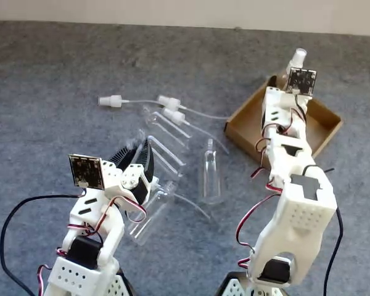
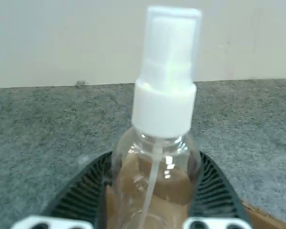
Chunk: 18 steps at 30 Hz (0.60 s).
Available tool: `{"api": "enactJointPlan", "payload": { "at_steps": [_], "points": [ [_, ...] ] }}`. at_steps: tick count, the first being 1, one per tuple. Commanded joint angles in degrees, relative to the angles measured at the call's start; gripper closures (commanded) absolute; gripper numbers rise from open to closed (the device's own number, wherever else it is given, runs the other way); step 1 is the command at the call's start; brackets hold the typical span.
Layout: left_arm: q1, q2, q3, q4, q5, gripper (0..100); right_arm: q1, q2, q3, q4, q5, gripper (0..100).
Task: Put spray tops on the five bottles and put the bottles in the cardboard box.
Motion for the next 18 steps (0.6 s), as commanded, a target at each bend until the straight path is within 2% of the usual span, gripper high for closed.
{"api": "enactJointPlan", "payload": {
  "at_steps": [1,4,8,18],
  "points": [
    [-0.5,-0.7,1.1,-1.2,0.5,99,0.7,0.2,-0.4,0.0,0.0,89.6],
    [-0.5,-0.7,1.1,-1.3,0.5,99,0.7,0.1,-0.1,0.0,0.0,88.1],
    [-0.5,-0.7,1.1,-1.4,0.4,99,0.7,0.1,0.0,0.0,0.0,80.3],
    [-0.5,-0.7,1.1,-1.3,0.4,99,0.5,-4.0,1.9,0.4,0.0,79.6]
  ]
}}
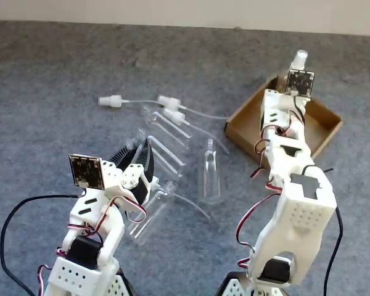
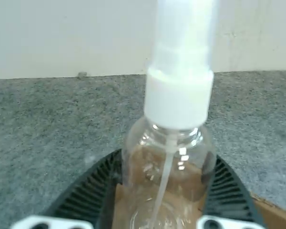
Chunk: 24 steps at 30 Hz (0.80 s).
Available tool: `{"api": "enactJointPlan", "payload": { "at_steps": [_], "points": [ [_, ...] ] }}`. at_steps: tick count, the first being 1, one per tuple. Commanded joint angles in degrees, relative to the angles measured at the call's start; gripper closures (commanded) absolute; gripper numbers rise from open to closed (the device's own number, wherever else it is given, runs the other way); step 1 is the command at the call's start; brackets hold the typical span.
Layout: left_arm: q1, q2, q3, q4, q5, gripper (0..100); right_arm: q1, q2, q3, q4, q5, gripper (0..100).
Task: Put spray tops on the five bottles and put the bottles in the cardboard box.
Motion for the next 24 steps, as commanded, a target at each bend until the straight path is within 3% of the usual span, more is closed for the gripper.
{"api": "enactJointPlan", "payload": {
  "at_steps": [1,11,24],
  "points": [
    [-0.5,-0.7,1.1,-1.3,0.4,99,0.5,-5.3,2.6,0.3,0.1,79.6],
    [-0.5,-0.7,1.1,-1.2,0.4,99,0.5,-14.4,10.0,0.3,0.1,79.3],
    [-0.5,-0.7,1.1,-1.2,0.4,99,0.5,-13.4,10.4,0.3,0.1,79.2]
  ]
}}
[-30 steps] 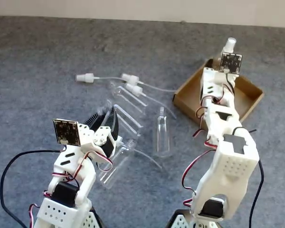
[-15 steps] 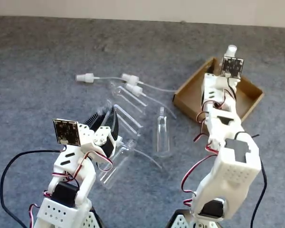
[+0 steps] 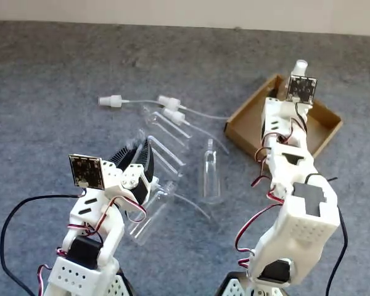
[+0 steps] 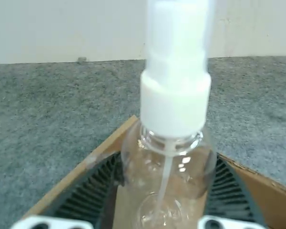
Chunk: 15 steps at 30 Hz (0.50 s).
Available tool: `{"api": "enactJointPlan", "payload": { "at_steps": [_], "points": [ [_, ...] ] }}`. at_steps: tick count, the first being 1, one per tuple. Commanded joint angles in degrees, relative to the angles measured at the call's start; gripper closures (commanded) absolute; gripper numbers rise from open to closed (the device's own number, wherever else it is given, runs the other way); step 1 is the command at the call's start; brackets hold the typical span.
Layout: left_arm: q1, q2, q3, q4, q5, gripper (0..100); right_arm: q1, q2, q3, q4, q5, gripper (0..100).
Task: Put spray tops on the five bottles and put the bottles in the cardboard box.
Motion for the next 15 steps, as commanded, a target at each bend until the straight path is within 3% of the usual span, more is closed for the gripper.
{"api": "enactJointPlan", "payload": {
  "at_steps": [1,10,15],
  "points": [
    [-0.5,-0.7,1.1,-1.2,0.4,99,0.4,-3.6,-0.3,-0.3,0.0,79.2],
    [-0.5,-0.7,1.1,-1.2,0.4,99,-0.3,-3.2,-1.0,-0.4,0.0,79.6],
    [-0.5,-0.7,1.1,-1.2,0.4,99,-0.2,3.0,-8.5,-0.3,-0.1,79.6]
  ]
}}
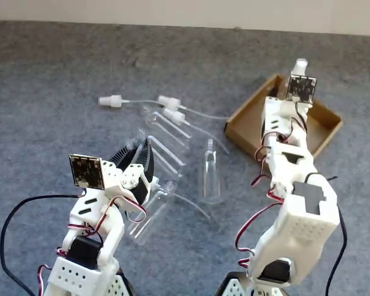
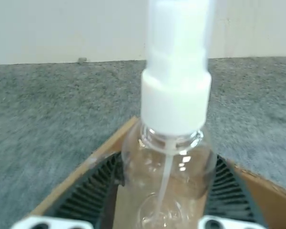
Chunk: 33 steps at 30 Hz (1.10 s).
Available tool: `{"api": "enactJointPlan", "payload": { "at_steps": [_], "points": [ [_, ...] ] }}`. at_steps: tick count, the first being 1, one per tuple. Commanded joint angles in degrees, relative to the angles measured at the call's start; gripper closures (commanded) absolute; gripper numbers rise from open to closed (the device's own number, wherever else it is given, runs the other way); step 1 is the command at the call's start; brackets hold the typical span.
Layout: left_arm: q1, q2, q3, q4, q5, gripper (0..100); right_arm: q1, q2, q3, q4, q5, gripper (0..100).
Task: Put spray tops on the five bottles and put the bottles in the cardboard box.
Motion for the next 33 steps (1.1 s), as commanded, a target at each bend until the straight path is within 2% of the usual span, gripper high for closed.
{"api": "enactJointPlan", "payload": {
  "at_steps": [1,6,21,26,33],
  "points": [
    [-0.5,-0.6,1.1,-1.2,0.4,99,-0.2,2.7,-7.5,-0.3,-0.1,79.6],
    [-0.5,-0.6,1.1,-1.2,0.4,99,-0.2,5.8,-11.3,-0.3,-0.4,79.6],
    [-0.6,-0.7,1.1,-1.2,0.4,99,-0.5,5.6,-8.6,-0.3,0.1,79.2],
    [-0.6,-0.7,1.1,-1.3,0.4,99,-1.7,5.6,-6.7,-0.3,5.2,79.2],
    [-0.6,-0.7,1.1,-1.3,0.4,99,-2.3,5.6,-5.1,-0.2,5.9,79.2]
  ]
}}
